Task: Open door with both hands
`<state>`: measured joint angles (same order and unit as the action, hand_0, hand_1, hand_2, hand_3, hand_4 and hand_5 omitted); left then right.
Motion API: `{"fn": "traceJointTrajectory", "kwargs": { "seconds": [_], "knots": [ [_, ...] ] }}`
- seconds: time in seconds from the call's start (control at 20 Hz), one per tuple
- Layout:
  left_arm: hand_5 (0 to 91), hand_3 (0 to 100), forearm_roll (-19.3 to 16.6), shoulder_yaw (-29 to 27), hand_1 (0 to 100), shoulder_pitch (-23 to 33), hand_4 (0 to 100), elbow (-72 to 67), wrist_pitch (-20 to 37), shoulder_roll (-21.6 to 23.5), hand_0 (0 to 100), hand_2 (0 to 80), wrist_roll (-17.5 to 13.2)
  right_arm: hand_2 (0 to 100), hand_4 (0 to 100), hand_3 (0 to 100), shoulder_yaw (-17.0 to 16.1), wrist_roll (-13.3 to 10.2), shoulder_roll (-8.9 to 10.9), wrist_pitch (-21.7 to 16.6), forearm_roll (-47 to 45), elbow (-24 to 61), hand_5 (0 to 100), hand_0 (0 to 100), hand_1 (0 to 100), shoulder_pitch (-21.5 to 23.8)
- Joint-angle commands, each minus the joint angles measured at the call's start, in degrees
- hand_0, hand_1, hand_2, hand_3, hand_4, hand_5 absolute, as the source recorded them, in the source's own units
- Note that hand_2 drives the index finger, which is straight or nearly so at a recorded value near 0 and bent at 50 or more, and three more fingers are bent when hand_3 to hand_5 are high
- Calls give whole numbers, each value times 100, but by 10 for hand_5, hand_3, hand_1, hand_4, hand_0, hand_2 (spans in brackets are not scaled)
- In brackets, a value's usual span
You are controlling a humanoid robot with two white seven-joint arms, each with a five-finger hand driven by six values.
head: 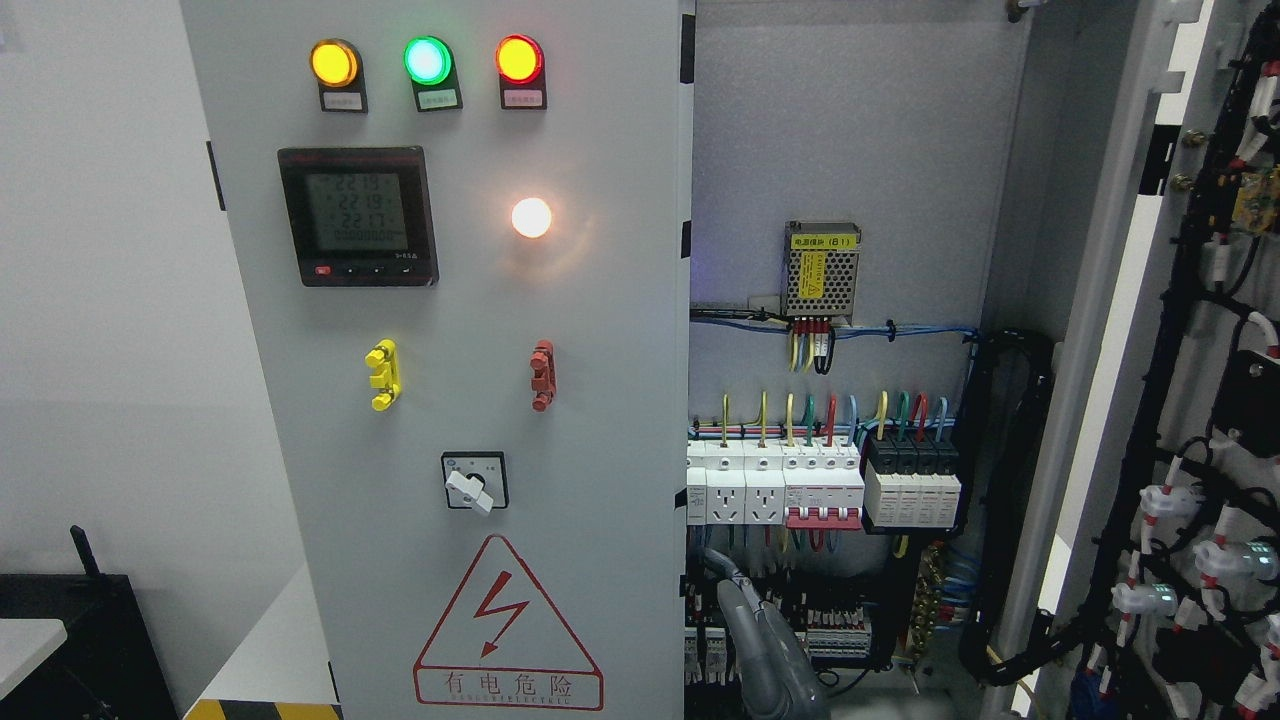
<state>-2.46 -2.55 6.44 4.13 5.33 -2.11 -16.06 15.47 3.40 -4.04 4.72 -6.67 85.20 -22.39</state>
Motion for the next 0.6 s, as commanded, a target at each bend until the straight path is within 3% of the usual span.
{"fn": "traceJointTrajectory", "kwargs": {
  "seconds": [0.0, 0.55],
  "knots": [
    [0, 0, 0, 0, 0, -3, 0, 0, 3, 0, 0, 0, -2, 0, 0, 0, -9, 12, 0, -6, -27, -231, 0, 383, 0, -116],
    [0, 0, 0, 0, 0, -3, 0, 0, 3, 0, 0, 0, -2, 0, 0, 0, -9, 187, 17, 3, -274, -293, 0, 383, 0, -204]
  ]
}}
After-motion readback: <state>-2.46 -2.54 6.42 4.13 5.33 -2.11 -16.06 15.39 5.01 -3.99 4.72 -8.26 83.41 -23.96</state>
